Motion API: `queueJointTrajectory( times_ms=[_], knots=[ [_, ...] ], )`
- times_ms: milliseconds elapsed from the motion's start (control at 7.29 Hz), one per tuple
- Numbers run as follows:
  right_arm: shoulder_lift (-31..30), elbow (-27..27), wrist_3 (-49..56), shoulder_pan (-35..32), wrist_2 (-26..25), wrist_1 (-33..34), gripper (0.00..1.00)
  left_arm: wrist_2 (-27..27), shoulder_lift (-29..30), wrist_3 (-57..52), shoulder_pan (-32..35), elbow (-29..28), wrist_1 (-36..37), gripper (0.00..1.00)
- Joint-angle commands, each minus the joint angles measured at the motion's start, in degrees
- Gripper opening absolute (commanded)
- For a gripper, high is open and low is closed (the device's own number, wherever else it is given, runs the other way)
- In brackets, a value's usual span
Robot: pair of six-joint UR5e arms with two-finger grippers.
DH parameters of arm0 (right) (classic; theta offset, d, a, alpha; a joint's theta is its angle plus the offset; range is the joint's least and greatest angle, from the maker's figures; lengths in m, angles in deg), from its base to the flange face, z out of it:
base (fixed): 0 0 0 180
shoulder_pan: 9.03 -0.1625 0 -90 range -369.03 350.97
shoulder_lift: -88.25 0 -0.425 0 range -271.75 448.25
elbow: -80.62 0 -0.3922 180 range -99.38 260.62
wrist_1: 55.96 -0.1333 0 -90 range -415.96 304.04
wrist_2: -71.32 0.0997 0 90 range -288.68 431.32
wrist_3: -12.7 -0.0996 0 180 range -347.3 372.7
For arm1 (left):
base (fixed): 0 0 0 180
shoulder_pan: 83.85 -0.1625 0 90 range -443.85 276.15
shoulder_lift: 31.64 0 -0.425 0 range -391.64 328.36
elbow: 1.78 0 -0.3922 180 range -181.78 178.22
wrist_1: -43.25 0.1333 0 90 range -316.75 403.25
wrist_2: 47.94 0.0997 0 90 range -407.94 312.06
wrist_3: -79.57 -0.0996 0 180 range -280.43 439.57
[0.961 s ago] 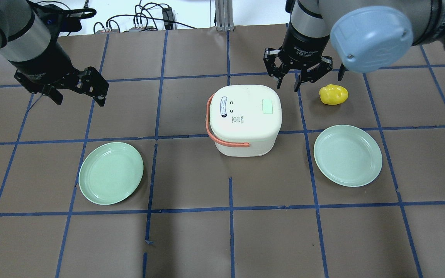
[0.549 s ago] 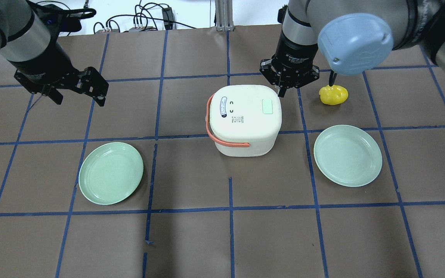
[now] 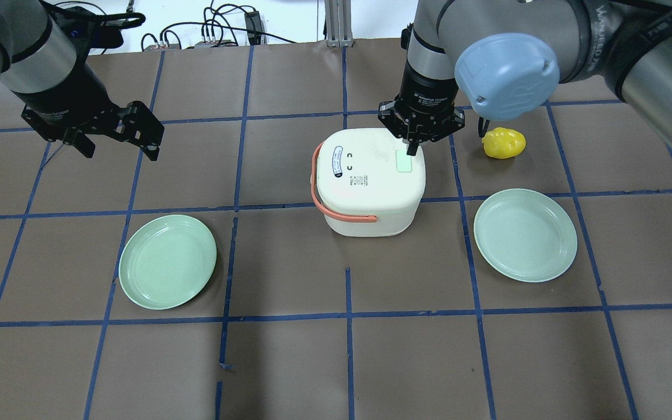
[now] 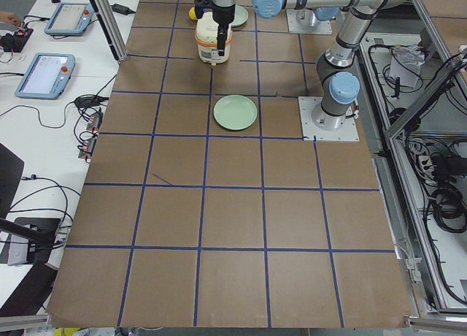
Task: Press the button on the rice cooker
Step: 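Lower the right gripper and press down on the green lid button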
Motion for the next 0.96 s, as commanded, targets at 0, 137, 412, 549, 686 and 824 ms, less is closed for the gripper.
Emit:
queueJointTrajectory(
  times_ms=[0, 137, 412, 549, 686, 824],
  knots=[
    [1.1, -0.1, 0.1, 0.0, 0.0, 1.6, 0.1, 0.0, 0.0, 0.0, 0.0, 0.0, 0.0, 1.0],
    [1.3, -0.1, 0.2, 0.0, -0.1, 1.7, 0.1, 0.0, 0.0, 0.0, 0.0, 0.0, 0.0, 1.0],
    [2.9, 0.2, 1.0, 0.0, -0.1, 1.7, 0.1, 0.0, 0.0, 0.0, 0.0, 0.0, 0.0, 1.0],
    [3.4, 0.2, 1.0, 0.0, -0.1, 1.7, 0.1, 0.0, 0.0, 0.0, 0.0, 0.0, 0.0, 1.0],
    [3.5, 0.2, 1.0, 0.0, 0.0, 1.7, 0.1, 0.0, 0.0, 0.0, 0.0, 0.0, 0.0, 1.0],
    [3.5, 0.2, 1.0, 0.0, 0.0, 1.7, 0.1, 0.0, 0.0, 0.0, 0.0, 0.0, 0.0, 1.0]
  ],
)
